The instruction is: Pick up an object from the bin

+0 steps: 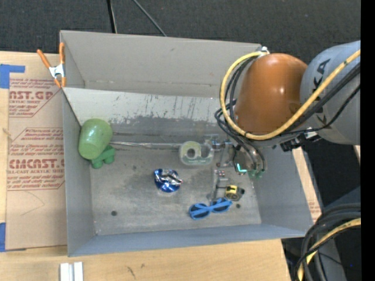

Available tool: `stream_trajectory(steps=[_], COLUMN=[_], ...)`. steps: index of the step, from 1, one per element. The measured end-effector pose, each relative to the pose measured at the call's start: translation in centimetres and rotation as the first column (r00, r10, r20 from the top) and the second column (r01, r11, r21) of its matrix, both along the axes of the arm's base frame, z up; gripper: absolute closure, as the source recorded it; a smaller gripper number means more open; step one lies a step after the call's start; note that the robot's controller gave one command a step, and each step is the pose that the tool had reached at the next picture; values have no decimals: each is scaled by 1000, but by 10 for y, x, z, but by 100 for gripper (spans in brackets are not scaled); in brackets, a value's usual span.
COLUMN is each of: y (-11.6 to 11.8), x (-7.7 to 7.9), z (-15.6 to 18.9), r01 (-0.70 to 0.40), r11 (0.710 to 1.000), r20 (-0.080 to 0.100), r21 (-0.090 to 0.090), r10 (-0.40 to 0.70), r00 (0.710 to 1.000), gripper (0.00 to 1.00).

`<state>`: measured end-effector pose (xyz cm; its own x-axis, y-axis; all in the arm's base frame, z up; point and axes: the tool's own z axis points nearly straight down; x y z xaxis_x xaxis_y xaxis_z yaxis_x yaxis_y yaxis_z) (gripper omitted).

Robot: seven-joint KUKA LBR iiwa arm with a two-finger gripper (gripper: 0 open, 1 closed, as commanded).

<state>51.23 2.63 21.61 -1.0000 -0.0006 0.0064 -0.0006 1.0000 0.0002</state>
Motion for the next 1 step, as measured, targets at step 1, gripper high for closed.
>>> stream_trajectory(steps=[1], y=[-57], x=[-22], z=[-149], r01=[-147], r11=[989], r20=[4], r21=[0], r10=[147], r00=[989], gripper=[0])
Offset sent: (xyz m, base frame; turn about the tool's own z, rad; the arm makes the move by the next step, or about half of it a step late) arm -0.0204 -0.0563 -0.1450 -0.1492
